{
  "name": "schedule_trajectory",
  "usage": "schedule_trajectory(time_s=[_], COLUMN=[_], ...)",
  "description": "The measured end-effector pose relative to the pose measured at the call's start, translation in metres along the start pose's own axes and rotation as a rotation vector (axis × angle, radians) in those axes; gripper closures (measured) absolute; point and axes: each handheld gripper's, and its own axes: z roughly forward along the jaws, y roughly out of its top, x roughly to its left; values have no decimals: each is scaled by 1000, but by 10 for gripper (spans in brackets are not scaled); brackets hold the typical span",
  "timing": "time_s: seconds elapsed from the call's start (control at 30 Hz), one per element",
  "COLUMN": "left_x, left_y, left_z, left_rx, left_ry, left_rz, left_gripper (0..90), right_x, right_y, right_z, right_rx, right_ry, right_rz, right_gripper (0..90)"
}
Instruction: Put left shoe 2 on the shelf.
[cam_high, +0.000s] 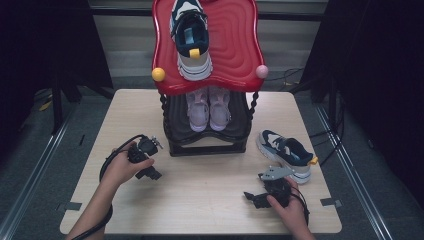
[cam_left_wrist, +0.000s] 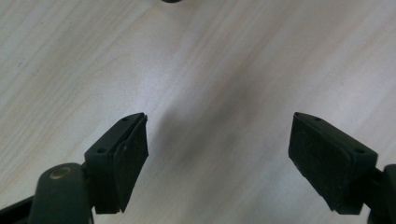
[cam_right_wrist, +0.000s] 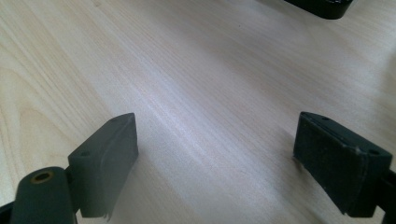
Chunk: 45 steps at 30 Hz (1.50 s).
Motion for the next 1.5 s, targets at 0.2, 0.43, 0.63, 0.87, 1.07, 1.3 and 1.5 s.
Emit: schedule_trajectory(time_s=[0.2, 0.43, 0.63, 0.87, 1.07, 1.3, 1.5], left_x=[0, -3, -6, -13, -17, -18, -19], left_y=[-4, -13, -20, -29, -33, -35, -35], left_z=[9, 27, 37, 45, 52, 54, 54], left_rx=[-93, -205, -304, -415, -471, -504, -506], left_ry=[20, 83, 84, 108, 134, 139, 141], left_rz=[-45, -97, -117, -161, -177, -187, -194], left_gripper=[195, 188, 166, 95, 0, 0, 0], right_x=[0, 0, 0, -1, -1, -1, -3], right_y=[0, 0, 0, 0, 0, 0, 0], right_z=[0, 0, 0, 0, 0, -1, -4], right_rx=[0, 1, 0, 1, 1, 2, 22], right_ry=[0, -2, 0, 3, 2, 2, 10], right_rz=[0, -1, 0, -7, -9, -7, -4], right_gripper=[131, 132, 132, 130, 129, 130, 140])
